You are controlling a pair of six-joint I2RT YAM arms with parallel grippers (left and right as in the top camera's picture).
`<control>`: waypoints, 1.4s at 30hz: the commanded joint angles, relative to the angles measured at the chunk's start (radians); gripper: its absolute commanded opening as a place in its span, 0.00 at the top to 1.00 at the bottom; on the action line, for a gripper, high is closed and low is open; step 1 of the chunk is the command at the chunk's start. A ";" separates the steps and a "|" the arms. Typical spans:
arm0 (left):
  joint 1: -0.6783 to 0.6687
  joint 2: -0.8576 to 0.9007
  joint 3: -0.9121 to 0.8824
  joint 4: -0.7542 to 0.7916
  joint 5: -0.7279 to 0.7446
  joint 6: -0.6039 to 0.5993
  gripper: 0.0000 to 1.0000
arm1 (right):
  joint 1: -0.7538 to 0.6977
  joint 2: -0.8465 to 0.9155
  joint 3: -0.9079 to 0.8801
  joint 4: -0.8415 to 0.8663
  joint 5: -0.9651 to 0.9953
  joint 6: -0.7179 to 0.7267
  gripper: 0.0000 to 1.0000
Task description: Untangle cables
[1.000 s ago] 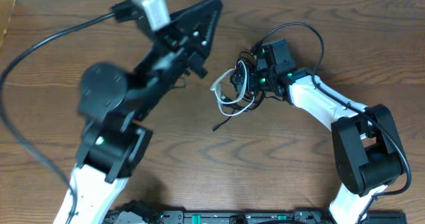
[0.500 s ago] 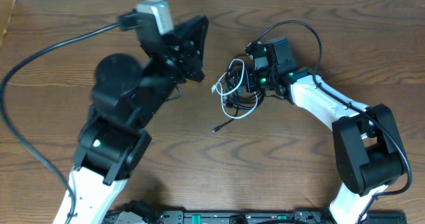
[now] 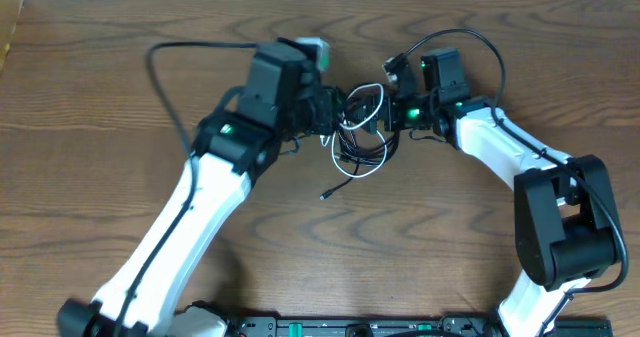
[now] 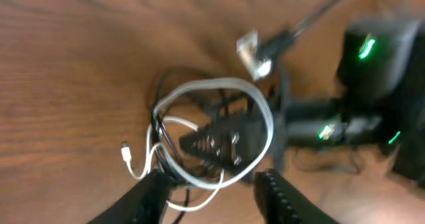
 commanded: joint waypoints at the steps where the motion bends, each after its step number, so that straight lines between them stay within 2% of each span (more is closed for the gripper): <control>1: 0.000 0.077 0.014 -0.012 0.127 0.172 0.44 | -0.018 -0.021 0.000 0.002 -0.069 0.047 0.01; 10: 0.000 0.226 0.014 -0.045 0.135 0.317 0.41 | -0.023 -0.021 0.000 0.001 -0.069 0.047 0.01; 13: 0.001 0.256 0.014 -0.045 0.132 0.320 0.41 | -0.032 -0.021 0.000 0.003 -0.090 0.038 0.01; 17: 0.001 0.283 0.014 -0.044 0.048 0.318 0.37 | -0.063 -0.021 0.000 0.006 -0.160 0.028 0.01; 23: 0.001 0.291 0.006 0.002 0.009 0.283 0.36 | -0.101 -0.021 0.000 -0.009 -0.202 0.028 0.01; 28: 0.001 0.291 -0.016 0.092 -0.080 0.169 0.34 | -0.104 -0.021 0.000 -0.005 -0.272 0.029 0.01; 31: 0.001 0.293 -0.022 0.126 -0.047 0.111 0.33 | -0.105 -0.021 0.000 -0.003 -0.282 0.053 0.01; 34: 0.001 0.304 -0.022 0.141 0.012 0.117 0.32 | -0.111 -0.021 0.000 0.004 -0.312 0.058 0.01; 40: 0.001 0.350 -0.024 0.172 0.030 0.119 0.32 | -0.118 -0.021 0.000 0.038 -0.396 0.086 0.01; 42: 0.001 0.359 -0.024 0.201 0.093 0.119 0.32 | -0.128 -0.021 0.000 0.040 -0.413 0.092 0.01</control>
